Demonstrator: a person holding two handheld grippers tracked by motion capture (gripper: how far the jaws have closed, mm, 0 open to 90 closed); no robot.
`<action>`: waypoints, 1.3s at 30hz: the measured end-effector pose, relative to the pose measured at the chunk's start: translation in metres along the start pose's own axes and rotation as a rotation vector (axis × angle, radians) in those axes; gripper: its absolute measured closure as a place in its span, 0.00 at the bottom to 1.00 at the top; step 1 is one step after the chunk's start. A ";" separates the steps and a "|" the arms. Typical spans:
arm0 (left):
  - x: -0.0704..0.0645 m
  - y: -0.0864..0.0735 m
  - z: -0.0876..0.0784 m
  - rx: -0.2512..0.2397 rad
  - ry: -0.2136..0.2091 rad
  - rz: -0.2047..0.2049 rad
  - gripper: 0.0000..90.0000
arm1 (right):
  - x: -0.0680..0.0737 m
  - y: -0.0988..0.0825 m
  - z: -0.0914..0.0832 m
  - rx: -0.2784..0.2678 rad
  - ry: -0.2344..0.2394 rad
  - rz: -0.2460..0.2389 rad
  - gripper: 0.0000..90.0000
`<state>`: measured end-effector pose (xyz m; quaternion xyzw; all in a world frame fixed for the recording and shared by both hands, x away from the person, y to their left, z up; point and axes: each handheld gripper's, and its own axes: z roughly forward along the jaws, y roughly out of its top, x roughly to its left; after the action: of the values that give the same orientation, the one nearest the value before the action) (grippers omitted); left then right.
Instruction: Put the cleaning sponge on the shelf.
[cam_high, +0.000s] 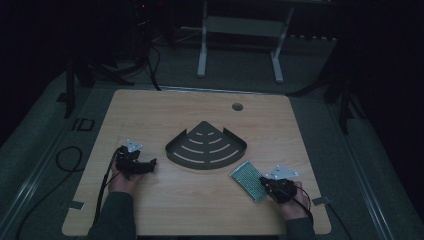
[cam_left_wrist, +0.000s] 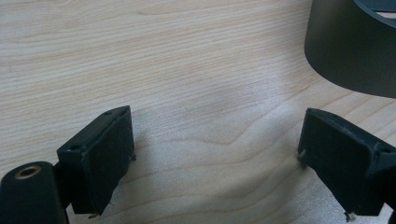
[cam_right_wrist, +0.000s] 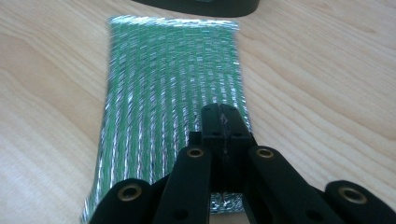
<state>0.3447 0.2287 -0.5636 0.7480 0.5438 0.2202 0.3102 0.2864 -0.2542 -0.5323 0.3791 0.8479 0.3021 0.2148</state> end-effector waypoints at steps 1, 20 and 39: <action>0.000 0.000 0.000 0.000 0.000 0.000 0.12 | 0.000 -0.001 -0.001 0.000 0.000 -0.002 1.00; 0.000 0.000 0.000 0.000 0.000 0.000 0.12 | -0.012 0.025 -0.011 -0.010 -0.002 -0.003 0.95; 0.000 0.000 0.000 0.000 0.000 0.001 0.12 | -0.025 0.042 -0.008 0.051 0.029 0.013 0.75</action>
<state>0.3449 0.2285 -0.5636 0.7483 0.5433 0.2202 0.3103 0.3184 -0.2538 -0.4949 0.3856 0.8558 0.2875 0.1907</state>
